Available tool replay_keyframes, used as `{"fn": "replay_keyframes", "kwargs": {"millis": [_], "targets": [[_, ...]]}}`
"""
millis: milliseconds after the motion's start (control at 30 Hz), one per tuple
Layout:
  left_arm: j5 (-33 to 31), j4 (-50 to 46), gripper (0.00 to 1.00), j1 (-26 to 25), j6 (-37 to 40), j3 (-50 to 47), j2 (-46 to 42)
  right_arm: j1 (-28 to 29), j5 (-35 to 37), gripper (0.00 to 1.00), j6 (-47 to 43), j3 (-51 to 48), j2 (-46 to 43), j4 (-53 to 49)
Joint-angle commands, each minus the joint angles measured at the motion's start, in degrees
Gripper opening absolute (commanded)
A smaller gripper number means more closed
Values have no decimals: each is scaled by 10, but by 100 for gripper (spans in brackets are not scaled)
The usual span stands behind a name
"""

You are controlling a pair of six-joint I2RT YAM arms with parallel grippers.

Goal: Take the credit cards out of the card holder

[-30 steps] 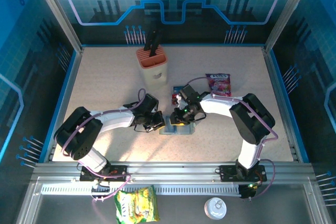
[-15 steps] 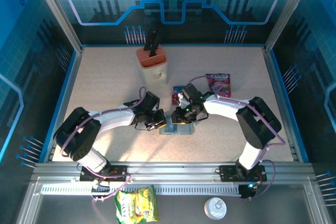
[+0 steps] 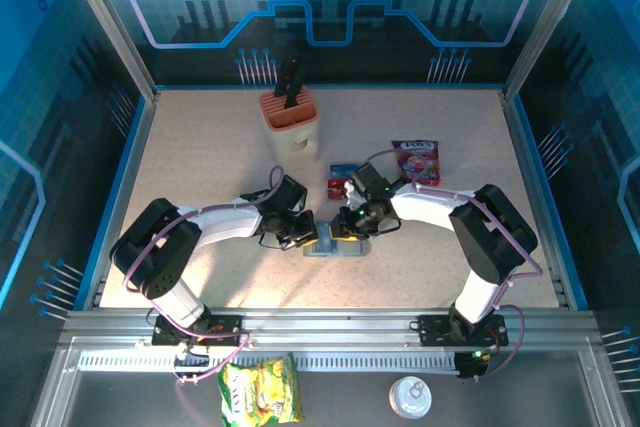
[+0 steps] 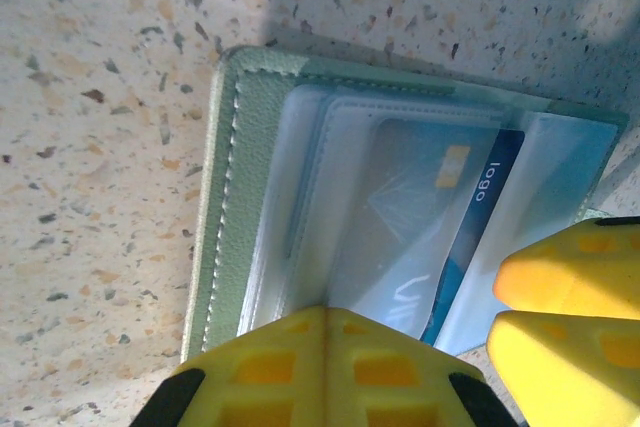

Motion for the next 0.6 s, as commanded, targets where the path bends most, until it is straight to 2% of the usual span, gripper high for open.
{"fn": "replay_keyframes", "kwargs": {"millis": [0,567], "targets": [[-9,-18,0,-3,6,-5,10,-8,-24,31,13,-11,1,23],[-10,-17,0,-2,2,-9,6,-14,-64,30,43,-31,31,88]]}}
